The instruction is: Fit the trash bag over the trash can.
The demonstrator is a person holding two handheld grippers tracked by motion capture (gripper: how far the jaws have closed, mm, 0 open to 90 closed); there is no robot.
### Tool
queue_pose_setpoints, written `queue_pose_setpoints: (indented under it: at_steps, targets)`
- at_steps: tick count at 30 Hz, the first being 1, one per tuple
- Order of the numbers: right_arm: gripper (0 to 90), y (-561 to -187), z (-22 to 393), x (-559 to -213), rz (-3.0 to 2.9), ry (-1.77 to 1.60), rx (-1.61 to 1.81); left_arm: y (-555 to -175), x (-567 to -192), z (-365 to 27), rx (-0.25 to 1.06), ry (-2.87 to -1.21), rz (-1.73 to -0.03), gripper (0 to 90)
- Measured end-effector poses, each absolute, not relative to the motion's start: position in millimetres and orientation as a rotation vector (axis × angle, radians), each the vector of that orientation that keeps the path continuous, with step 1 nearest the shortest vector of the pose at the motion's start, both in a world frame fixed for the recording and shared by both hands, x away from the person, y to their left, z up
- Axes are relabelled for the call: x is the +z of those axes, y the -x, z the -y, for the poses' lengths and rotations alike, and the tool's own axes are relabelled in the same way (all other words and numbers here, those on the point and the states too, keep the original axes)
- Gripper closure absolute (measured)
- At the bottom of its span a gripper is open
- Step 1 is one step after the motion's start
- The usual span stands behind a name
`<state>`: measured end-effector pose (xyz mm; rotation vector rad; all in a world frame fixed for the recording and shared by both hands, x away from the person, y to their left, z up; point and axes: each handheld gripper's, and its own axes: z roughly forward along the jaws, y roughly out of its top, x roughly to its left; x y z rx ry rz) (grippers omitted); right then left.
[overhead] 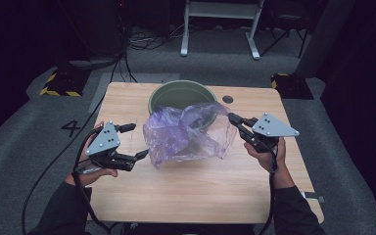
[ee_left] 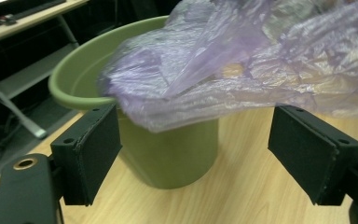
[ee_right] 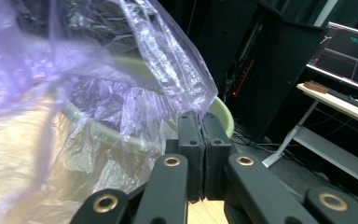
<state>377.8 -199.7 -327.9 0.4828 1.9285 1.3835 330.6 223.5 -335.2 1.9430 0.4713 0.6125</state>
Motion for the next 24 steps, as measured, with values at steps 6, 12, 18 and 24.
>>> queue_pose_setpoints:
  at_steps: [6, 12, 18, 24]
  targets:
    - [89.0, -380, 202, -329, -1.925, -0.5, 1.379, -332, -328, -232, 0.567, -1.877, -0.496, 16.0]
    - [88.9, -381, 199, -330, -1.925, -0.5, 1.367, -326, -316, -214, 0.535, -1.861, -0.416, 15.9]
    - [88.8, -382, 195, -331, -1.943, -0.494, 1.345, -315, -308, -186, 0.485, -1.882, -0.308, 15.8]
    - [88.8, -382, 190, -332, -1.951, -0.491, 1.33, -313, -312, -146, 0.484, -1.965, -0.259, 15.3]
